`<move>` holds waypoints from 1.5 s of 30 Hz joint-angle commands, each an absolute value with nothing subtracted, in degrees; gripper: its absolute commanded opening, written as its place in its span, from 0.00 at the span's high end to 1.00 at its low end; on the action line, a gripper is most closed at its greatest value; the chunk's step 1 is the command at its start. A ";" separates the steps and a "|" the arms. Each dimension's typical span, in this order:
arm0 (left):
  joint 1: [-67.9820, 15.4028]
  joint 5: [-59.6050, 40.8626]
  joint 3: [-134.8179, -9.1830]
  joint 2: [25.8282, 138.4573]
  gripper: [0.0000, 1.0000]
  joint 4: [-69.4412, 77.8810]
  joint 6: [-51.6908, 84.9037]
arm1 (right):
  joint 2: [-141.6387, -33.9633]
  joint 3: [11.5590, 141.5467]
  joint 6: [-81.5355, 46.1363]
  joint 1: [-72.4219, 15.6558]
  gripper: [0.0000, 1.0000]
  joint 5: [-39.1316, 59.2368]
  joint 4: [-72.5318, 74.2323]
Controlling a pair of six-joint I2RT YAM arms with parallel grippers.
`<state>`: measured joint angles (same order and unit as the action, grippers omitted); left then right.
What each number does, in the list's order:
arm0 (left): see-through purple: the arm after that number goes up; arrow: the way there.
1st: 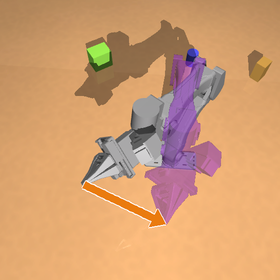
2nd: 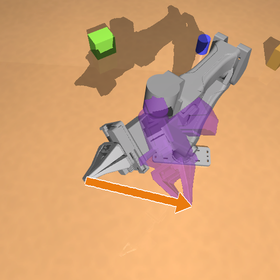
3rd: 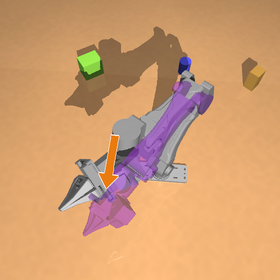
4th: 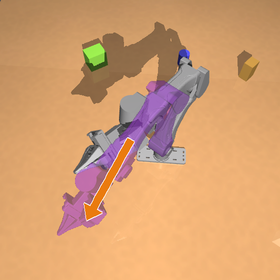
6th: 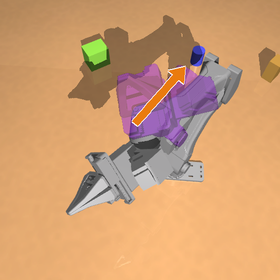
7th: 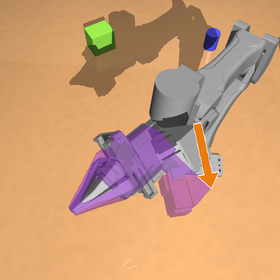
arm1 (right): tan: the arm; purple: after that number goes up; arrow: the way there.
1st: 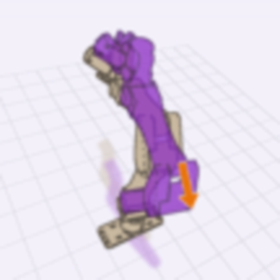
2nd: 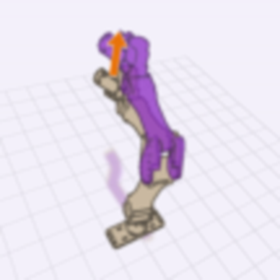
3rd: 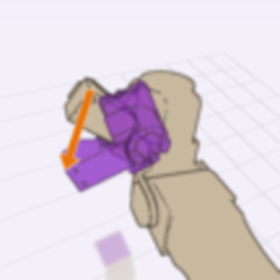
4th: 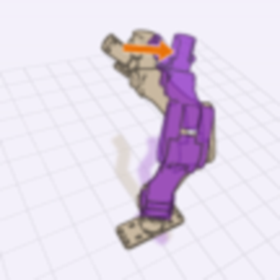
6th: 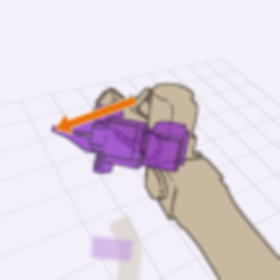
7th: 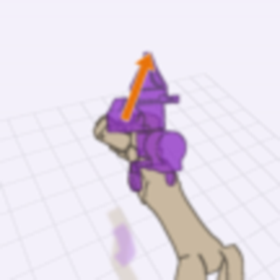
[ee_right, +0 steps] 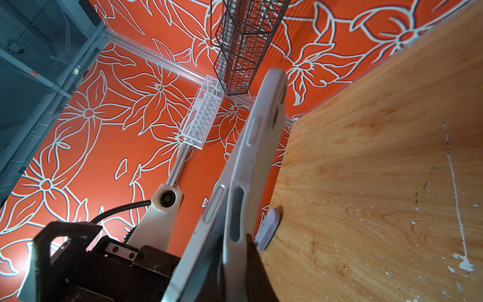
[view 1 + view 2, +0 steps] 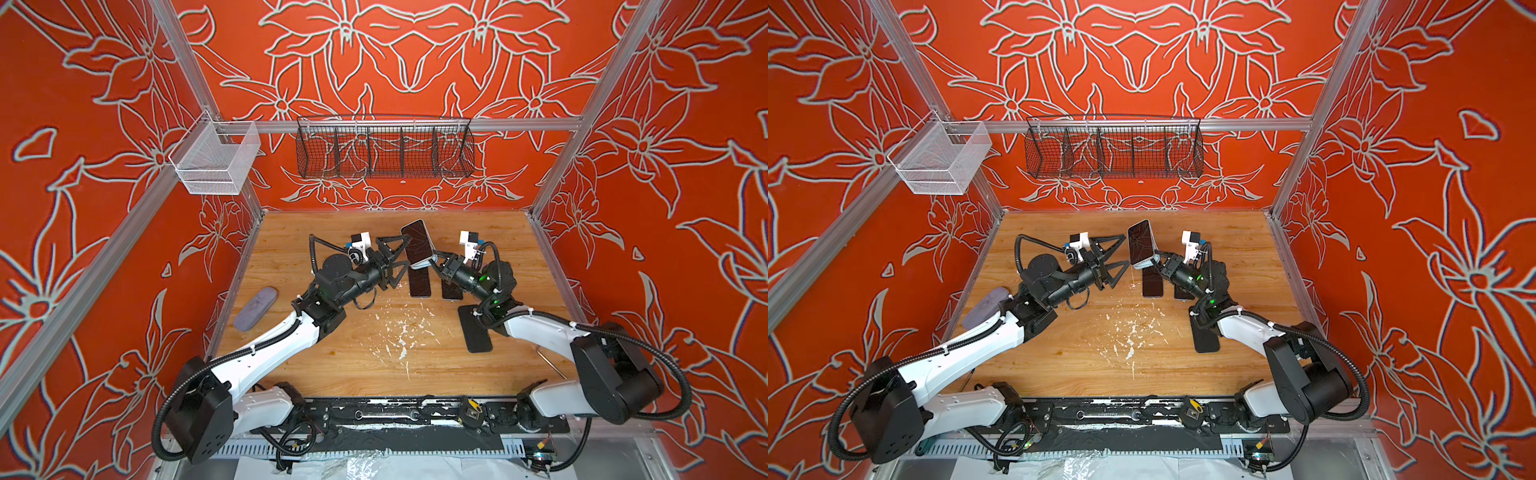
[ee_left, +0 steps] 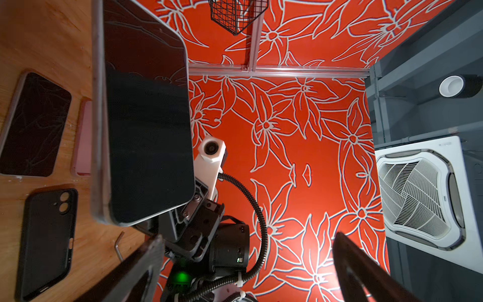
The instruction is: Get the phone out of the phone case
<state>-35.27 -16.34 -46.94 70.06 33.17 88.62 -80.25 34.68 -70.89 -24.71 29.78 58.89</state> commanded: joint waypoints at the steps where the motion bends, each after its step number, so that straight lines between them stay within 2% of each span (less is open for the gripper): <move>1: -36.25 -16.79 -48.97 72.51 0.03 38.15 90.68 | -80.14 37.09 -70.14 -24.34 0.99 30.03 63.14; 26: -39.73 -13.25 -47.62 80.19 0.03 46.19 94.28 | -78.54 35.27 -70.42 -24.26 0.99 29.28 64.78; 38: -40.17 -9.52 -45.93 79.36 0.00 46.03 93.25 | -77.83 36.20 -71.01 -23.91 0.99 30.30 64.20; 41: -40.17 -8.46 -45.75 78.30 0.04 43.95 92.30 | -77.53 36.17 -71.51 -23.63 0.99 30.72 63.94; 45: -40.17 -6.17 -45.29 77.24 0.13 42.82 90.81 | -77.70 36.91 -72.27 -23.32 0.99 32.49 64.29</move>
